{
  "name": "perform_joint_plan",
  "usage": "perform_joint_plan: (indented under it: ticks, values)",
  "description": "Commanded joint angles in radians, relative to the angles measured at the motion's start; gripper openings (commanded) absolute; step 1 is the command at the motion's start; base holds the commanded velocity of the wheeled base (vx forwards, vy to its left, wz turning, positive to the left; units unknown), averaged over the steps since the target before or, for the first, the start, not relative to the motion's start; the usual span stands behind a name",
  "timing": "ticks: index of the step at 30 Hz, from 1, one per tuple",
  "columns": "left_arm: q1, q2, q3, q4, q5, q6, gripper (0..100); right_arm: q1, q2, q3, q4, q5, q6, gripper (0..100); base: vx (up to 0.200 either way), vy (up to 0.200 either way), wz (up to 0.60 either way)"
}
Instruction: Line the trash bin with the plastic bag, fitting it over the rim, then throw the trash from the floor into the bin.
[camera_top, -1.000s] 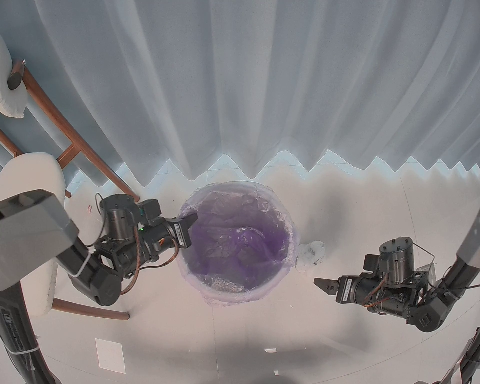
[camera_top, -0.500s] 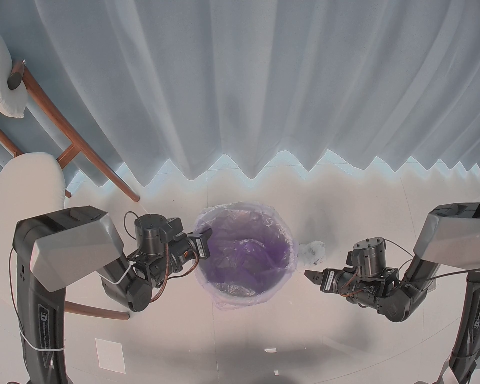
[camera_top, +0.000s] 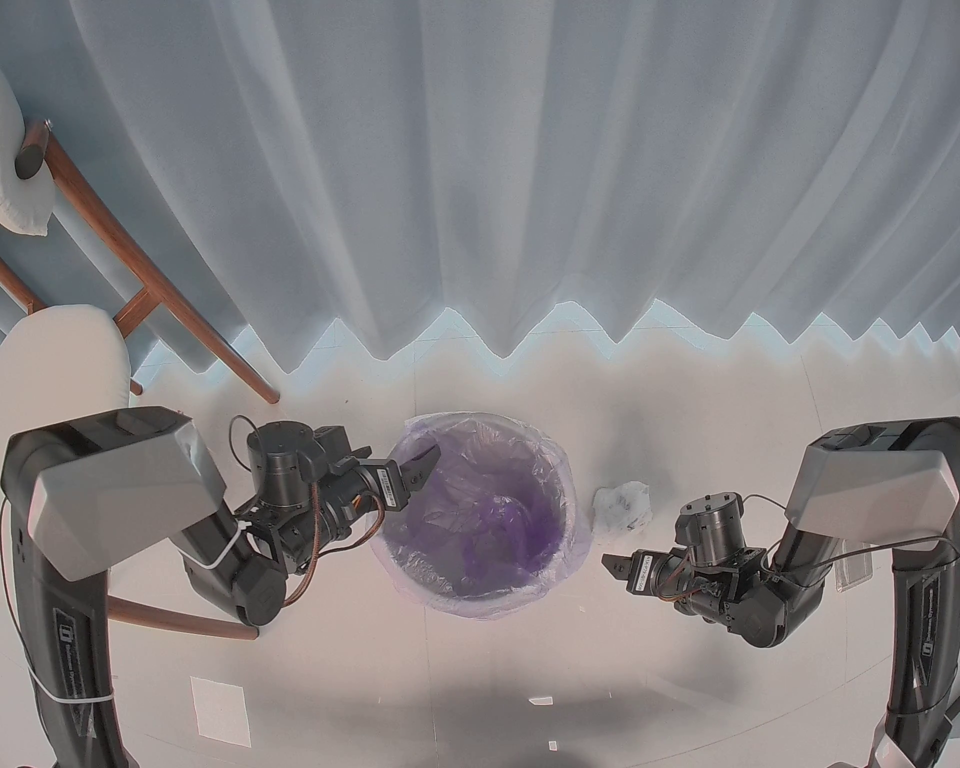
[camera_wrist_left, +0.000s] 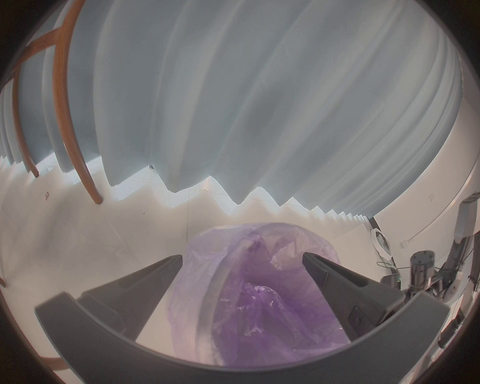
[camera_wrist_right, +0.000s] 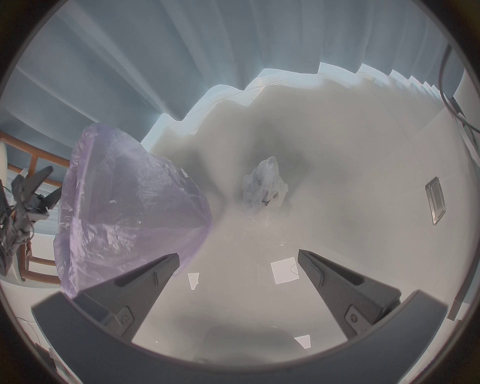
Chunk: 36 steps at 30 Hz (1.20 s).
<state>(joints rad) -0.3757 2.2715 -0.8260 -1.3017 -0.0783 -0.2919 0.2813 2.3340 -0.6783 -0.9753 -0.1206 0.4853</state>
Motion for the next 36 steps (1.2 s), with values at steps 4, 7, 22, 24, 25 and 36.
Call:
perform_joint_plan:
  ticks: [4,7,22,24,25,36]
  values:
    - [0.001,-0.257,0.171,0.005,0.003,0.000,100,0.052,0.045,-0.018,-0.016,0.006,0.002,100,0.000,0.000,0.00]
    - [-0.005,-0.343,0.255,0.009,0.002,-0.001,100,0.084,0.054,0.002,-0.043,0.007,0.002,100,0.000,0.000,0.00]
    - [-0.055,-0.337,0.547,-0.033,0.003,0.002,100,0.199,0.076,-0.004,-0.109,0.009,0.002,100,0.000,0.000,0.00]
    - [-0.054,-0.340,0.542,-0.060,0.006,0.004,100,0.199,0.102,-0.050,-0.108,0.010,0.002,100,0.000,0.000,0.00]
    - [-0.054,-0.346,0.539,-0.085,0.018,0.005,100,0.194,0.114,-0.076,-0.105,0.010,0.002,100,0.000,0.000,0.00]
    - [-0.068,-0.512,0.619,-0.205,0.152,-0.046,100,0.118,0.166,-0.391,0.092,0.026,-0.002,100,0.000,0.000,0.00]
